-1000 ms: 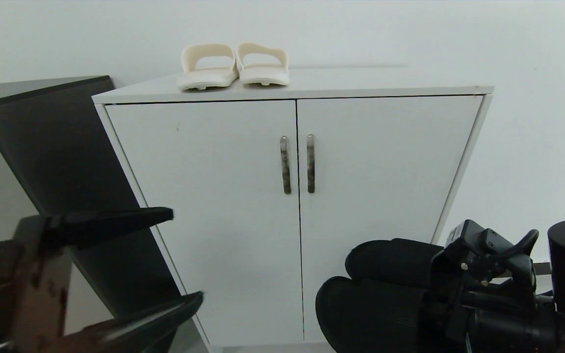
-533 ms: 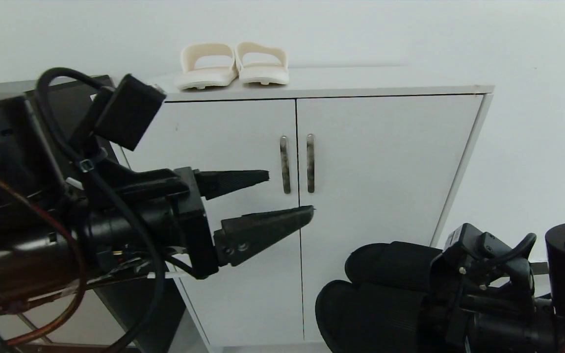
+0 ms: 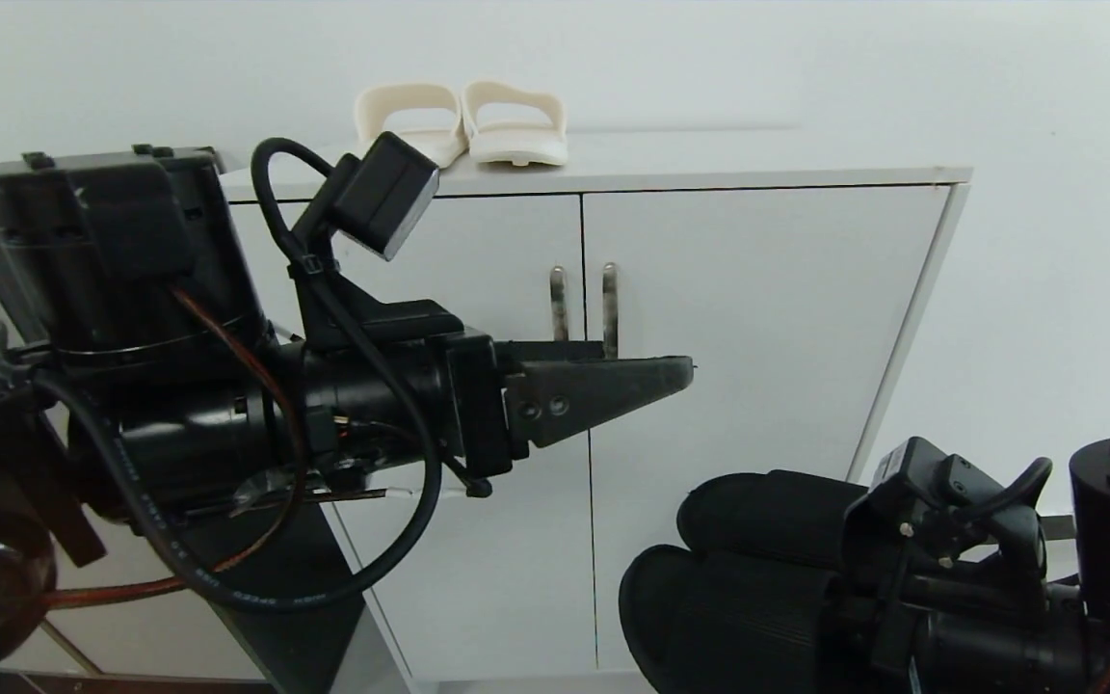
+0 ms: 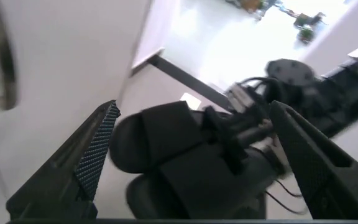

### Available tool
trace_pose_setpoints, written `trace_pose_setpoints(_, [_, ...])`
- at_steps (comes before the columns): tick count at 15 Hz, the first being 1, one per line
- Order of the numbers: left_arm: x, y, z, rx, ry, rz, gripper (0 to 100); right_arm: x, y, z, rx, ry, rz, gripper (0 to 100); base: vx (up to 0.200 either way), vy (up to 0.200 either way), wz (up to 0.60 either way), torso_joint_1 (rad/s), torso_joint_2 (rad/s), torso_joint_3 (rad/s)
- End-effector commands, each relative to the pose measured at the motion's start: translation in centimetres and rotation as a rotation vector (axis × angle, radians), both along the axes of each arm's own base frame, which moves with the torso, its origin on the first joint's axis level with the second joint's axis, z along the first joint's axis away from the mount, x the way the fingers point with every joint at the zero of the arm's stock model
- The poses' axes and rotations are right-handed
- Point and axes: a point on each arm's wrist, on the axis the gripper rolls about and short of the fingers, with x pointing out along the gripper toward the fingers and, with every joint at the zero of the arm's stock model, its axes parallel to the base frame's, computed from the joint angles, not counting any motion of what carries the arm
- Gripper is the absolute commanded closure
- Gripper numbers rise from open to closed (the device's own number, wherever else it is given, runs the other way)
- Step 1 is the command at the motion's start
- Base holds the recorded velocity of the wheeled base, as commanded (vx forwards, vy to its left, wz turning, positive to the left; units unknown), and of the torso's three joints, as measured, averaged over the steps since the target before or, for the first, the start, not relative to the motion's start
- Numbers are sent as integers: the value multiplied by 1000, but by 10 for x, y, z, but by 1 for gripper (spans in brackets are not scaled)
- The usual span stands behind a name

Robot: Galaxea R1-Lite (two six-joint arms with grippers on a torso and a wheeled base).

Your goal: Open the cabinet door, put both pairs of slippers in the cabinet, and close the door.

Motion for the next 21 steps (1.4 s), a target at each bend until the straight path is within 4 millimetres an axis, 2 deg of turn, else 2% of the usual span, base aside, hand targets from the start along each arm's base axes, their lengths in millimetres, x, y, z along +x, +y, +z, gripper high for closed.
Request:
trace_pose_setpoints(1, [7, -5, -8, 18, 19, 38, 0, 0, 1, -1, -4, 4, 1, 100, 0, 0, 0, 0, 0, 0])
trace_pose_setpoints(5, [13, -20, -5, 9, 6, 98, 0, 2, 2, -4, -12, 10, 0, 100, 0, 0, 0, 0, 0, 0])
trace_pose_setpoints(10, [42, -35, -8, 44, -48, 179, 0, 3, 3, -6, -17, 16, 0, 100, 0, 0, 0, 0, 0, 0])
trace_pose_setpoints(13, [48, -33, -11, 51, -44, 198, 0, 3, 3, -6, -17, 16, 0, 100, 0, 0, 0, 0, 0, 0])
trace_pose_setpoints(18, [62, -18, -12, 55, -39, 261, 0, 3, 3, -6, -14, 10, 1, 100, 0, 0, 0, 0, 0, 0])
trace_pose_setpoints(21, [71, -21, -19, 65, -23, 270, 0, 4, 3, -7, -17, 14, 1, 100, 0, 0, 0, 0, 0, 0])
